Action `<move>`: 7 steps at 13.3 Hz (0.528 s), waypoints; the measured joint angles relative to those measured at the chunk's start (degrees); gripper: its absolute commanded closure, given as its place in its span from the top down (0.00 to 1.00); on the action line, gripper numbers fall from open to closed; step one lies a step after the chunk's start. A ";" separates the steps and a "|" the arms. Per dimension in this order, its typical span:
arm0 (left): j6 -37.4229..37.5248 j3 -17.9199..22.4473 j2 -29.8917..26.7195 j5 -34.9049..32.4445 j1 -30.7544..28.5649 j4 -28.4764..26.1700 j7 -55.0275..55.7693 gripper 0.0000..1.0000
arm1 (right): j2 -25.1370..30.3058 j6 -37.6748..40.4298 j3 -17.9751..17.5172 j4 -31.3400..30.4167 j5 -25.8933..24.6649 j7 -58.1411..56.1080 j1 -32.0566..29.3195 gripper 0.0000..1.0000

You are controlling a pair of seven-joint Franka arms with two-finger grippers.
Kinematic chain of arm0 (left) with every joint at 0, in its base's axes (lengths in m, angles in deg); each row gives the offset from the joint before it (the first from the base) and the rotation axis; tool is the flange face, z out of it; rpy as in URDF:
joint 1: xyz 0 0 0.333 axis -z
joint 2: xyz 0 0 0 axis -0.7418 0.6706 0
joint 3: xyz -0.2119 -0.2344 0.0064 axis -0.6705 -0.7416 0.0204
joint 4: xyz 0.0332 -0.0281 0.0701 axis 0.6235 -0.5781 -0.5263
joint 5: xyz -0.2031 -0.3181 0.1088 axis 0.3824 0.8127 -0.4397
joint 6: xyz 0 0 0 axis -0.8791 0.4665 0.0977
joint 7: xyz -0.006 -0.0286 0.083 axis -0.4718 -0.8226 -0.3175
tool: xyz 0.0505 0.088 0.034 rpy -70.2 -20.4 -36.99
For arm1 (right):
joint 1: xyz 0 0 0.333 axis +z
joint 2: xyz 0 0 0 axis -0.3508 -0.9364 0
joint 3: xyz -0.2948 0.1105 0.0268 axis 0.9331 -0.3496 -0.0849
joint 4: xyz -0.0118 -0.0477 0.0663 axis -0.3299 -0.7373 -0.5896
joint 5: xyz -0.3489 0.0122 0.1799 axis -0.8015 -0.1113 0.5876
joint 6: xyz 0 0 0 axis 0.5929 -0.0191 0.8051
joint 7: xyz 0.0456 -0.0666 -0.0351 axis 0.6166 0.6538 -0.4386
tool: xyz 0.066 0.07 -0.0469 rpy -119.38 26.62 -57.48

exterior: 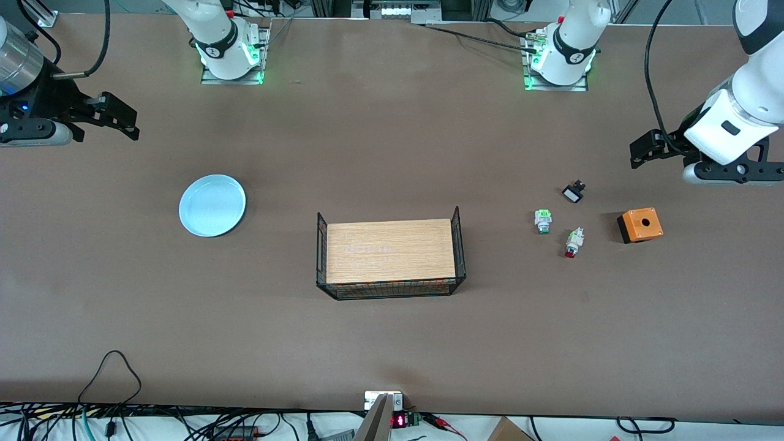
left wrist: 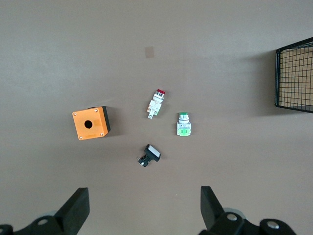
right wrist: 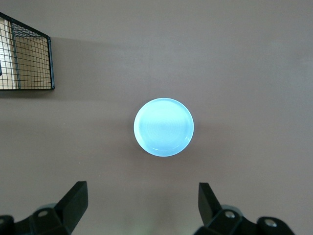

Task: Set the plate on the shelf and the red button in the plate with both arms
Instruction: 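Move the right gripper down toward the light blue plate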

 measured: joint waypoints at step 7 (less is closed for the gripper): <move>0.00 0.00 0.17 0.00 0.00 0.07 0.00 1.00 | -0.11 0.49 0.00 -0.28 -0.01 0.69 0.16 1.00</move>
